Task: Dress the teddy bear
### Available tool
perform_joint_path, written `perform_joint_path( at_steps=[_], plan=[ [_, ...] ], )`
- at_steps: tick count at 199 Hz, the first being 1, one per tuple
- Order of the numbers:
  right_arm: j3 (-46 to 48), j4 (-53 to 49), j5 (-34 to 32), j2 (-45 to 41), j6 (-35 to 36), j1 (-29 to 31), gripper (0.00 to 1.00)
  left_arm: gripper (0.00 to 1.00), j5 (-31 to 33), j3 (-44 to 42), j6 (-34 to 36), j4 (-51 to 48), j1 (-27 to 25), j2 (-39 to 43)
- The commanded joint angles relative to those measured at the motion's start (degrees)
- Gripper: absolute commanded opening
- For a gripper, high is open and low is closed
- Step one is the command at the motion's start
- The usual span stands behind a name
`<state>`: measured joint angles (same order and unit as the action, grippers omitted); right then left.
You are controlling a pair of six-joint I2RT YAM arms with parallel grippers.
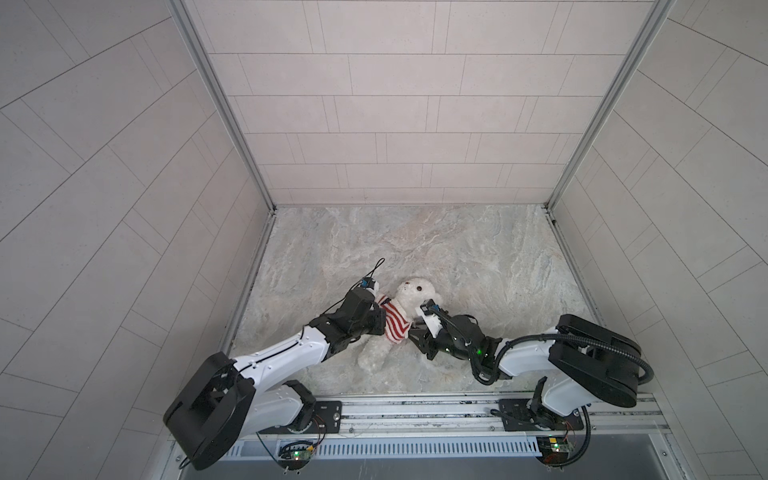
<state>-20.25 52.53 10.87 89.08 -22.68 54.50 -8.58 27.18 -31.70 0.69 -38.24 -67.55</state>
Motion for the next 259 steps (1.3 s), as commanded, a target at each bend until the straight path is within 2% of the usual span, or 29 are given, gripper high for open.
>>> perform_joint_path(
  at_steps=[1, 52, 82, 116, 129, 151, 183, 197, 227, 259],
  plan=[
    [-1.8, 4.6, 1.6, 1.2, -1.4, 0.8, 0.36, 0.0, -2.3, -2.2, -0.7, -1.9, 0.0, 1.1],
    [-2.8, 3.6, -0.2, 2.8, -1.2, 1.4, 0.36, 0.0, -2.9, -3.8, -1.4, -1.1, 0.0, 2.1],
    [-4.2, 1.6, -1.1, 3.4, -0.8, 1.4, 0.45, 0.01, -3.4, -4.1, -1.7, 0.1, 0.0, 1.4],
    [-5.8, 0.9, -0.8, 3.8, -0.4, 1.4, 0.47, 0.0, -4.6, -4.7, -2.4, 2.1, 0.0, 0.8],
    [-6.1, 0.1, -1.4, 3.8, -0.1, 1.4, 0.42, 0.0, -4.8, -5.1, -2.6, 2.4, 0.0, 0.7],
    [-6.1, -1.0, -2.4, 3.8, 0.5, 1.4, 0.29, 0.0, -4.8, -5.6, -2.8, 2.6, 0.0, 1.1],
    [-6.8, -2.4, -2.6, 4.4, 0.9, 1.4, 0.23, 0.01, -4.6, -5.4, -2.8, 2.2, 0.0, 1.5],
    [-7.1, -2.5, -2.2, 4.5, 1.0, 1.4, 0.16, 0.02, -4.4, -5.0, -2.7, 1.6, 0.0, 1.8],
    [-7.4, -4.0, -2.2, 3.3, 1.4, 1.4, 0.0, 0.17, -3.4, -4.0, -2.4, -0.8, 0.0, 6.5],
    [-7.0, -5.9, -3.5, 0.4, 1.8, 1.4, 0.0, 0.35, -1.9, -2.2, -2.2, -7.3, -0.1, 13.9]
  ],
)
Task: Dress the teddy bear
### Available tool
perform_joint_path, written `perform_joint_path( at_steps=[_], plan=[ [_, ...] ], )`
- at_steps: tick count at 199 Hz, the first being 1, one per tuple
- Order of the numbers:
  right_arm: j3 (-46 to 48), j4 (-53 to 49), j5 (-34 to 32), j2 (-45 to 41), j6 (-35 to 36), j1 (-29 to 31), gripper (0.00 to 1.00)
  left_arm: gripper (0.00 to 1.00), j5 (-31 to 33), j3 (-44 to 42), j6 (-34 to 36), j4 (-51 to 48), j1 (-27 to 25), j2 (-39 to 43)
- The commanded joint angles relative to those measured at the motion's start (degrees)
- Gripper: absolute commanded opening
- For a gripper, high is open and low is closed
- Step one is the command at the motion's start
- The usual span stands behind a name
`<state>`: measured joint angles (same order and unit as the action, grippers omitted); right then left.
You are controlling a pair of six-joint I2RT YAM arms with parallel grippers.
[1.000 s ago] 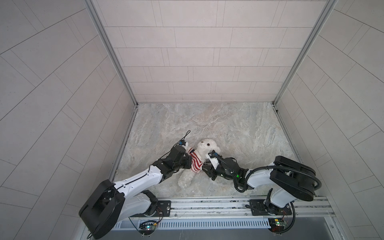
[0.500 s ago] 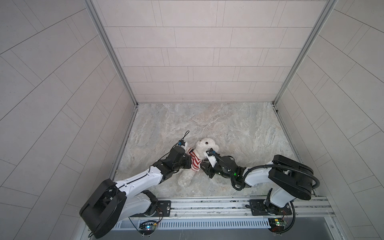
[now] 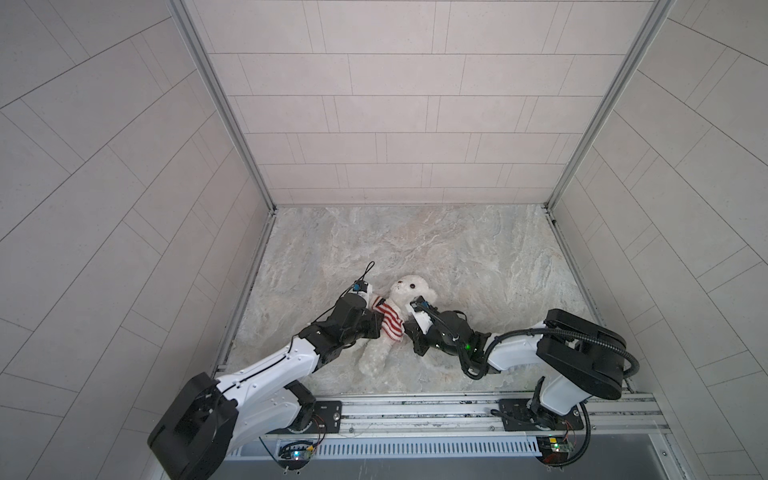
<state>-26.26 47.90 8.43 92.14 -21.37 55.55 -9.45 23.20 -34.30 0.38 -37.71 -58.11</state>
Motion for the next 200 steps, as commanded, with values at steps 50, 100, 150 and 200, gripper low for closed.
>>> perform_joint_path(
  at_steps=[50, 100, 150, 200],
  plan=[
    [-1.1, -5.7, -3.4, -7.2, 0.7, 0.5, 0.0, 0.59, -1.4, 2.2, -3.5, -14.5, -2.9, 16.9],
    [-2.5, -8.8, -4.5, -8.8, 1.8, 2.3, 0.0, 0.46, 0.2, 1.9, -9.1, -10.3, -9.3, 15.7],
    [-2.7, -10.2, -6.4, -10.6, 1.9, 4.1, 0.0, 0.38, 1.3, 1.2, -11.7, -5.1, -10.8, 9.3],
    [-2.8, -10.7, -5.9, -11.5, 1.9, 4.7, 0.0, 0.15, 4.5, 0.7, -12.5, -5.1, -10.8, 8.1]
  ],
)
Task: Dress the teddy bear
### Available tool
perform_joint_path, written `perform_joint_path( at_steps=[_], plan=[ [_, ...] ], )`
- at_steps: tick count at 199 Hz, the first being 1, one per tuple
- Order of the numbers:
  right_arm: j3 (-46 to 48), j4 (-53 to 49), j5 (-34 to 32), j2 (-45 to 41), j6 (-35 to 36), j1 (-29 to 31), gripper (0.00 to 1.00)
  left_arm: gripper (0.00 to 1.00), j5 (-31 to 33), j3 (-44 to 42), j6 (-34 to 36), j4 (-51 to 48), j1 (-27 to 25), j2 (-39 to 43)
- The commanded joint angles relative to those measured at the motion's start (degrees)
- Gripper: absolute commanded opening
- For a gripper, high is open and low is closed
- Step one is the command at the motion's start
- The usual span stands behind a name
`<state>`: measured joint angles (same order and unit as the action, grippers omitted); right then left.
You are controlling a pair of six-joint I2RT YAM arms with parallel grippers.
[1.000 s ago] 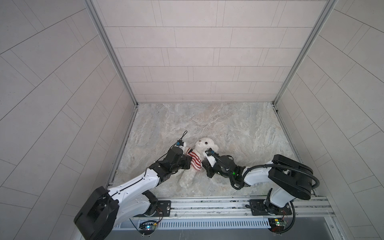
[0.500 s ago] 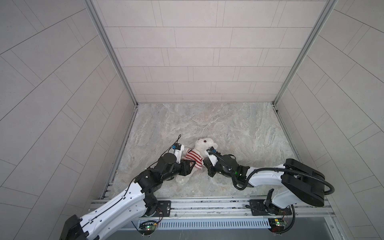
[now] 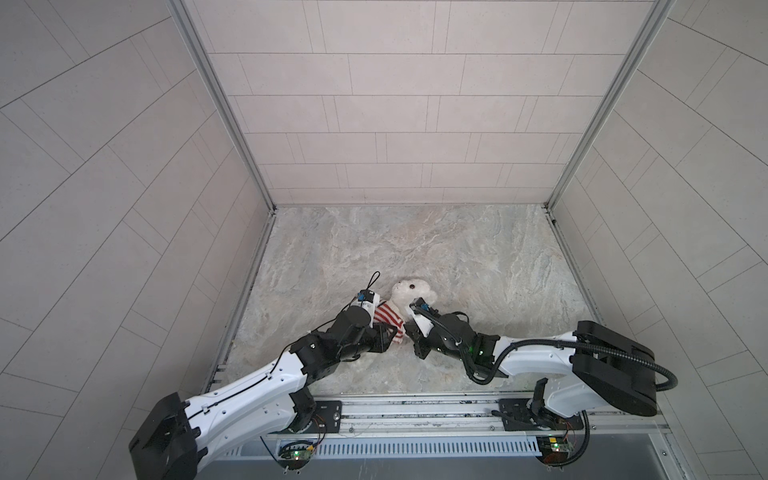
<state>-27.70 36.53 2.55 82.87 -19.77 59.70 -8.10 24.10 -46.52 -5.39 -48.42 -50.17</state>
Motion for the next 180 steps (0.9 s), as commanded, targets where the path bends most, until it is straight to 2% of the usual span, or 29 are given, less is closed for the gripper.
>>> perform_joint_path(
  at_steps=[1, 39, 73, 106, 140, 172, 180],
  plan=[
    [-1.3, 0.7, 0.0, -2.3, 0.3, 0.6, 0.0, 0.14, 3.2, -0.1, -0.2, 0.6, -0.1, 0.2],
    [0.5, 0.1, 1.5, -5.5, 1.9, 0.6, 0.0, 0.0, 5.2, 0.4, 1.6, -2.6, 0.5, 2.6],
    [1.9, -3.3, 3.4, -9.6, 5.5, 0.6, 0.0, 0.0, 3.3, -0.6, 2.4, -4.1, 4.1, 4.8],
    [1.7, -10.3, 1.6, -13.3, 7.9, 0.5, 0.0, 0.0, 0.2, -2.2, 3.5, -4.4, 8.3, 6.5],
    [1.5, -12.6, 0.5, -14.5, 8.3, 0.5, 0.0, 0.0, -1.0, -2.7, 4.3, -3.6, 8.7, 6.1],
    [0.8, -11.7, 0.4, -12.2, 7.8, 0.5, 0.0, 0.0, -3.4, -3.7, 3.8, 0.1, 8.7, 5.1],
    [0.6, -11.3, 0.3, -11.0, 7.8, 0.5, 0.04, 0.0, -4.0, -4.0, 3.6, 0.8, 8.7, 4.5]
  ],
)
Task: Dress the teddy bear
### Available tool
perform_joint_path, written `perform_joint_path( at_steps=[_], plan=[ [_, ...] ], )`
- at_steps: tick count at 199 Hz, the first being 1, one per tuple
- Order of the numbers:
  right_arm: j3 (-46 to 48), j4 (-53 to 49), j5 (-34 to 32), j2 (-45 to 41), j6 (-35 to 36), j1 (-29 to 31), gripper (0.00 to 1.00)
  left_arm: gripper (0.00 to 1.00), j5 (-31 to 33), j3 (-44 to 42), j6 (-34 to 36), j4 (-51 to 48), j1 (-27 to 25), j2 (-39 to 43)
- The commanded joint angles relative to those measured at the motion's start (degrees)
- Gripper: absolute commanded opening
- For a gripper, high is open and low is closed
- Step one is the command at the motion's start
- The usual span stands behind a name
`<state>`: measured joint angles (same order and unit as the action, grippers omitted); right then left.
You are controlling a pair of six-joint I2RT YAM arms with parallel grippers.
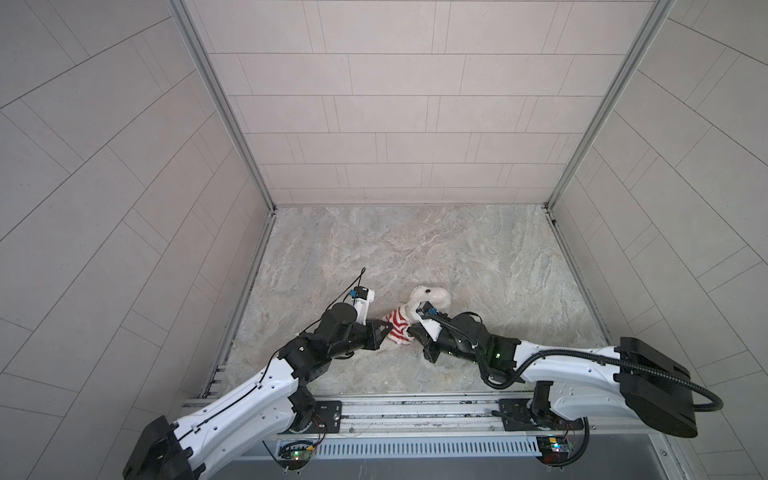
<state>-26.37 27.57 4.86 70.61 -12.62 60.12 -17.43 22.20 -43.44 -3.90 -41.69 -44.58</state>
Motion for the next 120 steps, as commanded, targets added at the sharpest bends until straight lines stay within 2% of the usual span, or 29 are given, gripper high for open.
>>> perform_joint_path(
  at_steps=[1, 31, 74, 120],
  plan=[
    [-0.7, -2.3, -2.1, 1.4, 0.6, 0.1, 0.04, 0.0, 5.3, -2.1, 0.5, -0.6, 2.0, -1.2],
    [-1.1, 1.0, -2.7, 5.7, 0.0, 0.1, 0.18, 0.0, 2.4, -4.1, -1.1, 4.2, 1.9, -3.0],
    [-1.8, 5.0, -2.4, 11.9, -0.8, 0.0, 0.22, 0.0, 0.9, -5.8, -2.3, 7.4, 1.9, -3.7],
    [-1.9, 7.4, -3.5, 13.5, -1.6, 0.0, 0.21, 0.0, -1.1, -6.4, -2.1, 9.2, 1.8, -4.6]
  ],
)
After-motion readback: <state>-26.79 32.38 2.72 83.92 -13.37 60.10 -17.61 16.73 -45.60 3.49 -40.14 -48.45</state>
